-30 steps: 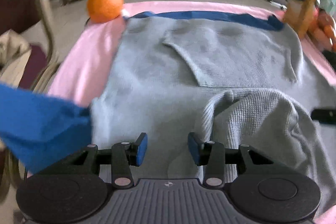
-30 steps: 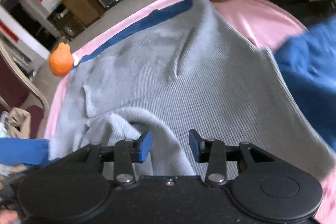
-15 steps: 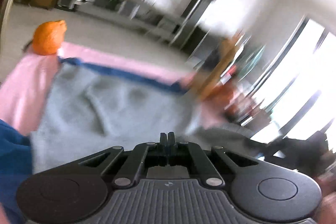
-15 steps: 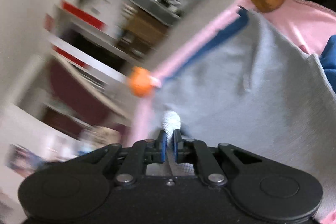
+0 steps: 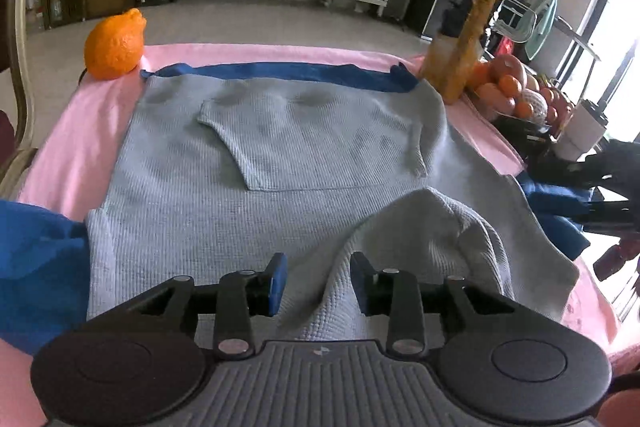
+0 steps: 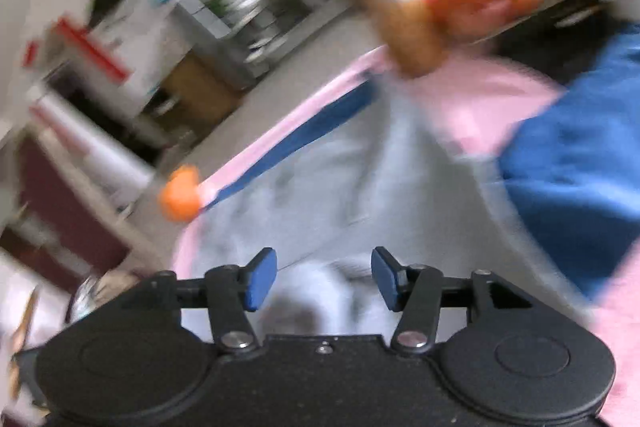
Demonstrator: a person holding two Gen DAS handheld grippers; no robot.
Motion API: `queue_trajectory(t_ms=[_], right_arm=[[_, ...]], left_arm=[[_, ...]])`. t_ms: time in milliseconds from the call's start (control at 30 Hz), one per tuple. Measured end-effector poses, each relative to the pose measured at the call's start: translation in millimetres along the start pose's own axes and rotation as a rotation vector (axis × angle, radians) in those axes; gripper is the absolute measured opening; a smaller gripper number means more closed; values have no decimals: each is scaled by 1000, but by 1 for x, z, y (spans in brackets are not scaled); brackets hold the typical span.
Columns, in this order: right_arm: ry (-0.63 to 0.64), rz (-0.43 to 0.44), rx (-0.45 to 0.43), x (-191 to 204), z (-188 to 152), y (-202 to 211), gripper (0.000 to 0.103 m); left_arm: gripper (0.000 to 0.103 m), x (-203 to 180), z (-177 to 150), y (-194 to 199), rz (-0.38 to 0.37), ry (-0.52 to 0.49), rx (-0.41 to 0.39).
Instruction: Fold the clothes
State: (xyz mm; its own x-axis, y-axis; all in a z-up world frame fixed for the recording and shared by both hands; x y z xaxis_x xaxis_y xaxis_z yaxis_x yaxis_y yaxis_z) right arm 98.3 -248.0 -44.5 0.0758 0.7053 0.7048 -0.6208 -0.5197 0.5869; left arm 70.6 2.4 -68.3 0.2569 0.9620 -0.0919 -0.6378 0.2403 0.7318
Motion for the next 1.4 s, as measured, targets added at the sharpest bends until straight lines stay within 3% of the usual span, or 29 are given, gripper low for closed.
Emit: queue_trajectory(t_ms=[233,267,300,333,400,467,500,567,700,800,867,933,1033,1133,1267,1367,1400], right_arm=[[158,-149,77,30,-15,-77,51],[180,-182,76,31,-18,-81,46],[201,-204,68,30,-21,-81,18],[220,-208,51,31,-23,-78,9],[249,-169,-8,39,-26,-63,8],[312,37,-158,68,-33,-9,8],[411,106,-235,84,-43,17,8],[560,91,-266,96,-63,37,8],[438,149,-291,86,-71,67,8],[376,228,-318,90,-75,95,8],[425,236,-378,98,-87,109,8],[456,228,-400,105,-93,112,8],[463,186,-365,112,-93,94,8],[443,131,-302,115,-82,70,8],[378,49,-204,112,-50,16,9],[307,-39,-132,97,-29,-35,26],[289,-72,-110,91,-24,-50,44]], left_arm=[[34,32,-6,-1,109,78,27],[34,37,-6,-2,117,97,30],[34,42,-7,-1,128,117,28],[34,47,-6,2,140,139,23],[34,57,-6,10,159,181,3],[34,64,-5,18,162,203,-20],[34,67,-5,21,163,212,-30],[34,69,-5,24,164,220,-37],[34,66,-6,29,145,210,-53],[33,44,-4,28,26,110,-51],[34,18,-11,17,-101,14,23],[35,-3,-22,6,-124,-78,101],[37,-6,-31,-4,-57,-132,184],[39,24,-25,1,49,-54,183],[40,67,-14,18,214,69,109],[40,81,-8,25,239,127,66],[40,81,-5,27,231,128,50]])
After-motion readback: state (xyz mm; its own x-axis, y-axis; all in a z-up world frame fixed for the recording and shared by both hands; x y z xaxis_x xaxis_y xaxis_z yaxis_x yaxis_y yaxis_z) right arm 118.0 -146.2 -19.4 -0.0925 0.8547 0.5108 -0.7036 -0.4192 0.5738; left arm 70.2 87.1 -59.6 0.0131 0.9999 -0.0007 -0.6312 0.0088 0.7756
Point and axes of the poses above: each gripper's, at about its wrist camera, not at the fingertips, and y roughly against the way its jaws point, x to its left, z to its top, the point moved 6 cm from there along -y, roughly the way its jaws point, and after that the axes turned 9 degrees about -y, right-handed, at the moved point
